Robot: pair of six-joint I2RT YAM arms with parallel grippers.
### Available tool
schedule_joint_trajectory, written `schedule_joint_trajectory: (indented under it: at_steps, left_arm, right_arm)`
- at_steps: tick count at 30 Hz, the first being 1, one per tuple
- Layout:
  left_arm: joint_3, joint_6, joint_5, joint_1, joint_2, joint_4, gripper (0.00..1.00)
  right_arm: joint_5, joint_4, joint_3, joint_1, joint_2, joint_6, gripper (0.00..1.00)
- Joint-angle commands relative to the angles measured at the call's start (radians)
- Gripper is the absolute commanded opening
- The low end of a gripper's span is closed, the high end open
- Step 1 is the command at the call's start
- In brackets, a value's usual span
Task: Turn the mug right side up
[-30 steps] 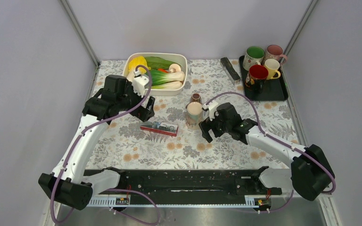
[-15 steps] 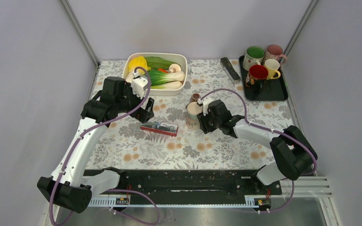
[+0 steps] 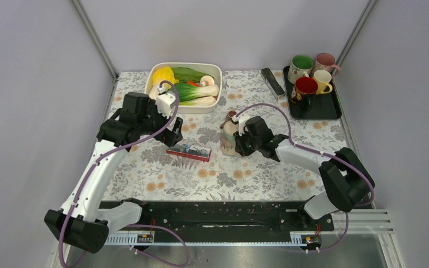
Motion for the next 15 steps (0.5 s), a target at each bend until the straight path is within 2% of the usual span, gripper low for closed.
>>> schedule_joint_trajectory:
  at_steps: [1,3,6,9,11,13,14,15]
  left_arm:
    - [0.006,0.004,0.020,0.005,-0.026,0.025,0.99]
    - [0.037,0.045,0.017,0.002,-0.014,-0.019,0.99]
    - [0.094,0.202,-0.013,-0.005,-0.027,-0.143,0.99]
    - [0.108,0.501,-0.124,-0.005,-0.108,-0.316,0.99]
    - [0.086,0.748,-0.190,-0.004,-0.207,-0.370,0.99]
    - [0.023,1.061,-0.181,-0.007,-0.342,-0.320,0.99]
    - [-0.055,1.207,-0.152,-0.006,-0.431,-0.213,0.99]
    - [-0.202,1.334,-0.105,-0.006,-0.525,0.052,0.99]
  right_arm:
    - [-0.200,-0.012,0.091,0.001,-0.150,0.149,0.00]
    - [-0.292,-0.025,0.133,-0.005,-0.193,0.235,0.00]
    - [-0.416,-0.021,0.188,-0.024,-0.250,0.351,0.00]
    - [-0.519,0.011,0.220,-0.034,-0.293,0.442,0.00]
    - [-0.579,0.108,0.201,-0.034,-0.320,0.527,0.00]
    - [-0.634,0.250,0.158,-0.034,-0.355,0.643,0.00]
    - [-0.648,0.331,0.135,-0.036,-0.373,0.709,0.00]
    - [-0.655,0.404,0.111,-0.035,-0.394,0.766,0.00]
